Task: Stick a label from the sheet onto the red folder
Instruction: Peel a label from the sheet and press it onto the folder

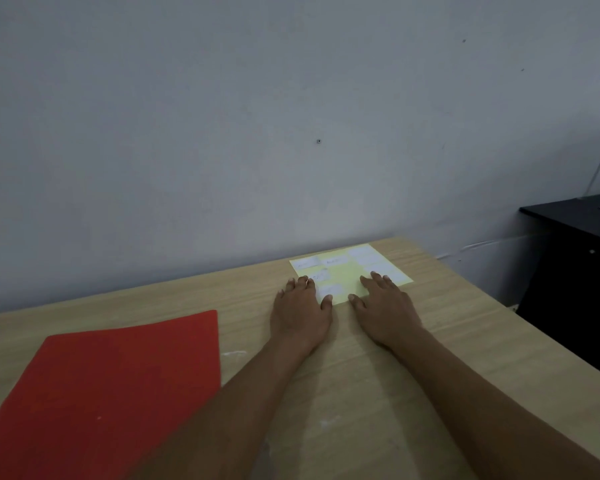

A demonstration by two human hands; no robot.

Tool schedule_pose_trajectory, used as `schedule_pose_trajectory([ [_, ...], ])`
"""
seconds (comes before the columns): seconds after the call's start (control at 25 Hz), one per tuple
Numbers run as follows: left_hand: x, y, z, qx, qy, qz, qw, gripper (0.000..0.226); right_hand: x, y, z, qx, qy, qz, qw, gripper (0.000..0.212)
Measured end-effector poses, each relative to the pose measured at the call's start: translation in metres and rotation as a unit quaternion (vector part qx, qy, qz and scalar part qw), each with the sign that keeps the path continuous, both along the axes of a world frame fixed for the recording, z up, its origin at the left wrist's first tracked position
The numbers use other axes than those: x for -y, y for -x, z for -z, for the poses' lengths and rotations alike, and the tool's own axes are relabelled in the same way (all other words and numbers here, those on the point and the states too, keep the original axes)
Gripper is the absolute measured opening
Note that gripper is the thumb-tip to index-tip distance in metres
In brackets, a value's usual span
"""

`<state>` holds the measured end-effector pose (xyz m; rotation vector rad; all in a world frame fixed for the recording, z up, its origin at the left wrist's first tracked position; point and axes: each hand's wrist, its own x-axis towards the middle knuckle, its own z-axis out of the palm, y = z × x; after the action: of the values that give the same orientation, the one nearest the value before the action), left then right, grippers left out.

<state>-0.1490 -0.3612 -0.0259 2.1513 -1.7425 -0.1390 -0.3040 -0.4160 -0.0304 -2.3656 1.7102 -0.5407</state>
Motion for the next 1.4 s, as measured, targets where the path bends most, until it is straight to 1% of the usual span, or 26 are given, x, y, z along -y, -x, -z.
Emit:
schedule_pose_trajectory([
  [0.12,-0.010,-0.004,-0.001,0.021,0.000,0.004,1.000,0.065,-0.009,0.002,-0.001,0.006,0.016,-0.004,1.000,0.054],
  [0.28,-0.054,-0.014,-0.010,0.039,0.018,0.000,0.999,0.065,-0.047,0.001,-0.006,0.013,0.042,-0.004,0.999,0.045],
  [0.56,-0.153,-0.016,-0.023,0.055,0.030,-0.006,0.998,0.060,-0.137,-0.003,-0.013,-0.015,0.034,-0.031,0.999,0.046],
  [0.68,-0.181,-0.022,-0.017,0.049,0.034,-0.031,0.998,0.069,-0.175,0.001,-0.013,-0.021,0.027,-0.040,0.999,0.047],
  [0.76,-0.191,-0.026,-0.014,0.047,0.057,-0.032,0.997,0.071,-0.199,0.005,-0.012,-0.030,0.037,-0.048,0.998,0.046],
  [0.84,-0.199,-0.027,-0.012,0.038,0.078,-0.006,0.996,0.072,-0.217,0.010,-0.011,-0.042,0.052,-0.053,0.996,0.045],
  [0.92,-0.204,-0.025,-0.008,0.038,0.051,0.026,0.998,0.080,-0.229,0.012,-0.012,-0.052,0.053,-0.052,0.996,0.045],
  [1.0,-0.206,-0.026,-0.003,0.049,0.006,0.044,0.998,0.088,-0.233,0.013,-0.016,-0.057,0.049,-0.049,0.996,0.044],
  [1.08,-0.206,-0.027,0.002,0.049,-0.007,0.044,0.998,0.092,-0.229,0.010,-0.022,-0.050,0.045,-0.045,0.997,0.041],
  [1.16,-0.205,-0.029,0.004,0.046,0.001,0.042,0.998,0.091,-0.217,0.004,-0.026,-0.027,0.052,-0.045,0.997,0.038],
  [1.24,-0.203,-0.029,0.007,0.049,0.016,0.039,0.998,0.090,-0.197,-0.007,-0.027,-0.007,0.051,-0.050,0.997,0.040],
  [1.4,-0.203,-0.030,0.011,0.046,0.035,0.038,0.998,0.086,-0.160,-0.030,-0.027,0.013,0.011,-0.059,0.998,0.043],
])
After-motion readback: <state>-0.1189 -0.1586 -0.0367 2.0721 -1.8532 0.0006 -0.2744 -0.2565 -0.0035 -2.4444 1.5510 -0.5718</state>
